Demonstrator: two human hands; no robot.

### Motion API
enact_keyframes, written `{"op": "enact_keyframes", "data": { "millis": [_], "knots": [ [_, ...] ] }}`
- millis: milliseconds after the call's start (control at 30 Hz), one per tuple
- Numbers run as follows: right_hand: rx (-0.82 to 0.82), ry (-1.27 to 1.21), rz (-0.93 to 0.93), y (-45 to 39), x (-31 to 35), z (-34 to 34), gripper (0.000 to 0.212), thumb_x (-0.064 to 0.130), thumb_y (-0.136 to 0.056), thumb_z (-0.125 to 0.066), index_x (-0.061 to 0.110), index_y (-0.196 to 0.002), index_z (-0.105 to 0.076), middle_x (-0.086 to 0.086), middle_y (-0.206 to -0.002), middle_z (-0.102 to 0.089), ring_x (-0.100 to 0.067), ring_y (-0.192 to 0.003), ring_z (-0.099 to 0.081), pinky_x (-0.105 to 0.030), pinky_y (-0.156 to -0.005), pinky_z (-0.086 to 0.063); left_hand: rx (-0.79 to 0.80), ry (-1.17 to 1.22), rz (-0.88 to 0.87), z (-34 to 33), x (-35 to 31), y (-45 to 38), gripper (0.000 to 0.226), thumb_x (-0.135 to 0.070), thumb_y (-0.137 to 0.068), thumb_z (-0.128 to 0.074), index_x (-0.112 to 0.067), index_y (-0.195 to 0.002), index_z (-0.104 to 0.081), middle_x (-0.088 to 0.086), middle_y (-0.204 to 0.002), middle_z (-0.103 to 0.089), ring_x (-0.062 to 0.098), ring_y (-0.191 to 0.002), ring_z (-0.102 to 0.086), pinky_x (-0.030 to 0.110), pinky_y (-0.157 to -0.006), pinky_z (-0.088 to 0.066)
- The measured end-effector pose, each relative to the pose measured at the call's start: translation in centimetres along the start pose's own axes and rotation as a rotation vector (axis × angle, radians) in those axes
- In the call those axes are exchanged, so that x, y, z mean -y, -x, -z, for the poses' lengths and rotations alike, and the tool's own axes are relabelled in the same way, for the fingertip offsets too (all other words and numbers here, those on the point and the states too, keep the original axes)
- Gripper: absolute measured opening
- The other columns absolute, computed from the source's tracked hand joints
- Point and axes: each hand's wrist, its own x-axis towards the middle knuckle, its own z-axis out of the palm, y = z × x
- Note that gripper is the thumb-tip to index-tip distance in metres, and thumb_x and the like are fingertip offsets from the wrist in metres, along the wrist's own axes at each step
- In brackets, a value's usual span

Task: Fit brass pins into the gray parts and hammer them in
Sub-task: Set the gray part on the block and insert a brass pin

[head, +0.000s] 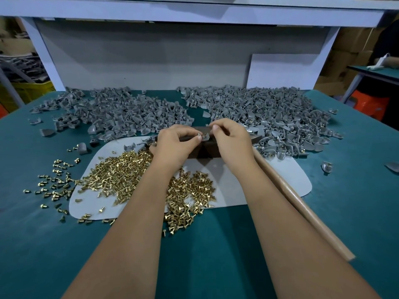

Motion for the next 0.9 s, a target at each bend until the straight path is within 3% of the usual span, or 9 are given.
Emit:
{"op": "enact_keyframes", "data": {
  "millis": [233, 433, 667, 900],
  "knots": [
    [0.048, 0.24, 0.107, 0.2, 0.6, -0.2, 0.013, 0.026, -0.085, -0.061, 0.034, -0.075, -0.063, 0.012, -0.086, -0.066, -0.017, -0.096, -0.058, -0.048, -0.092, -0.043, 0.049, 0.09, -0.001, 0.3, 0.0, 0.0, 0.016, -0.017, -0.085, -0.076, -0.032, -0.09, -0.078, -0.006, -0.111, -0.066, 0.014, -0.108, -0.062, 0.041, -0.101, -0.05],
    [0.054, 0.335, 0.113, 0.0, 1.0, -0.1, 0.016, 0.024, -0.087, -0.063, 0.033, -0.074, -0.06, 0.01, -0.088, -0.064, -0.018, -0.096, -0.056, -0.047, -0.093, -0.042, 0.043, 0.082, -0.018, 0.3, 0.0, 0.1, 0.018, -0.017, -0.085, -0.077, -0.035, -0.088, -0.076, -0.005, -0.111, -0.066, 0.013, -0.109, -0.06, 0.042, -0.104, -0.048],
    [0.052, 0.501, 0.018, -0.5, 2.2, -0.6, 0.016, 0.026, -0.09, -0.061, 0.03, -0.075, -0.06, 0.005, -0.088, -0.067, -0.021, -0.091, -0.059, -0.043, -0.092, -0.045, 0.01, 0.039, 0.004, 0.0, -0.4, 0.2, 0.04, -0.024, -0.085, -0.076, -0.06, -0.067, -0.069, -0.009, -0.112, -0.064, 0.022, -0.118, -0.056, 0.055, -0.104, -0.041],
    [0.084, 0.458, -0.104, -0.6, 2.9, -0.3, 0.025, 0.028, -0.089, -0.062, 0.031, -0.065, -0.055, 0.003, -0.085, -0.067, -0.022, -0.092, -0.06, -0.043, -0.093, -0.046, -0.002, 0.012, -0.012, -0.1, -0.4, 0.1, 0.033, -0.021, -0.086, -0.075, -0.049, -0.072, -0.068, -0.009, -0.11, -0.066, 0.02, -0.114, -0.059, 0.053, -0.106, -0.04]
  ]
}}
